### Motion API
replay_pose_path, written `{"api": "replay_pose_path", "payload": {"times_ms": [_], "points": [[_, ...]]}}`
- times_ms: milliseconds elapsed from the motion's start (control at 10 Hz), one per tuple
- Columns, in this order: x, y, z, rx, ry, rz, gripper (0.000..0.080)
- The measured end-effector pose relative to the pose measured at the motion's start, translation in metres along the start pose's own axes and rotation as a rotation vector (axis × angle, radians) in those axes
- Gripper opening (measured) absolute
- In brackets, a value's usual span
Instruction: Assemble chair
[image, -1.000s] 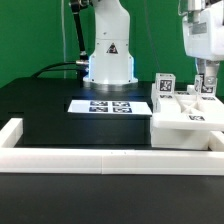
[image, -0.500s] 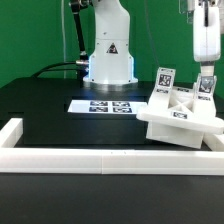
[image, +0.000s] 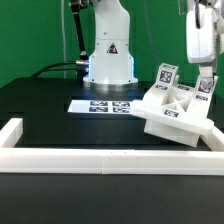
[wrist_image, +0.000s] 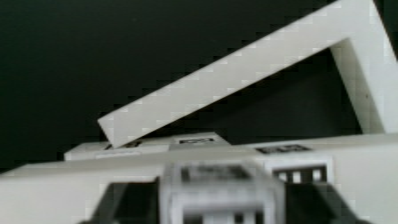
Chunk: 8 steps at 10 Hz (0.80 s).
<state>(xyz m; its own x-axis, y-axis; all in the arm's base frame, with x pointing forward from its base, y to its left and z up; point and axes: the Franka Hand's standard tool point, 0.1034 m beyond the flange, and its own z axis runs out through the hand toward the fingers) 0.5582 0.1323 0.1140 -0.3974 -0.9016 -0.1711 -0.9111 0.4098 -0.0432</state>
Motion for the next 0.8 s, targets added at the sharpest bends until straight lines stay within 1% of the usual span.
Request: {"api": "replay_pose_path", "payload": {"times_ms": [100,200,300,400,600,800], "points": [[0.0,0.0,0.0,0.0,0.0,0.0,0.0471],[-0.001,0.0,-0.001,0.001,-0.002,0.0,0.0587],[-0.001,0.0,-0.001,0.001,-0.002,-0.001,0.0587],[-0.001,0.0,-0.002,0.002,-0.003,-0.006,0.0636],[-0.003,0.0,-0.007,0.005,-0.01,-0.013,0.0647],[-0.011,0.003,-0.018,0.013,-0.03,-0.02,0.0649]]}}
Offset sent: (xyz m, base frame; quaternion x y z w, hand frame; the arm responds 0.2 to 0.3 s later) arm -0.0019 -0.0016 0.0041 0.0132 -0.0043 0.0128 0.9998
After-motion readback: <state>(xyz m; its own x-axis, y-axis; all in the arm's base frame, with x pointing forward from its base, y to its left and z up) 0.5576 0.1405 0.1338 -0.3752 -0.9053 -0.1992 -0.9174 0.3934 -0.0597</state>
